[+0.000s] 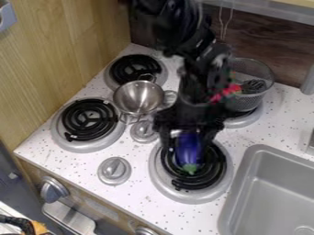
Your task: Moved the eggplant from the silver pot to the bottom right burner
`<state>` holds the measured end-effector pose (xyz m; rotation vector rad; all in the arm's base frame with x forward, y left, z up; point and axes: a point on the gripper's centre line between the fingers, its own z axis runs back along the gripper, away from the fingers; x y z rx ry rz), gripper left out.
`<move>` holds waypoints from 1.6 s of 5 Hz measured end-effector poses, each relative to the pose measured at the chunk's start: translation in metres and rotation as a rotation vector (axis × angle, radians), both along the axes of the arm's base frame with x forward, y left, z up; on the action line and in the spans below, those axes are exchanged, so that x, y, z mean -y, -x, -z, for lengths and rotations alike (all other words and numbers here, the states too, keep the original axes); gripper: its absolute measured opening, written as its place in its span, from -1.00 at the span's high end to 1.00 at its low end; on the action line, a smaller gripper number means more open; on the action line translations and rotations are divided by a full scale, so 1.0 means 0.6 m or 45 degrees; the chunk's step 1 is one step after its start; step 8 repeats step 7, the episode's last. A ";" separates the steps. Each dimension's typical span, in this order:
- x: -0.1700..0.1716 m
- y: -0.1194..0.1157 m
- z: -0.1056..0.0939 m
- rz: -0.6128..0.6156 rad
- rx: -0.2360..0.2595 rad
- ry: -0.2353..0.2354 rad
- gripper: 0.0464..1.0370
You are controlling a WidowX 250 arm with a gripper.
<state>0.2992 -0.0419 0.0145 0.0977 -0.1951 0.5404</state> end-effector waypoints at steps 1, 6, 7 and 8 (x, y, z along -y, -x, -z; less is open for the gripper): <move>0.000 -0.001 -0.012 -0.033 0.017 0.012 -0.93; -0.144 -0.040 -0.053 0.393 0.152 -0.036 -0.93; -0.179 -0.068 -0.066 0.452 0.198 -0.021 -0.93; -0.179 -0.068 -0.066 0.452 0.198 -0.021 -0.93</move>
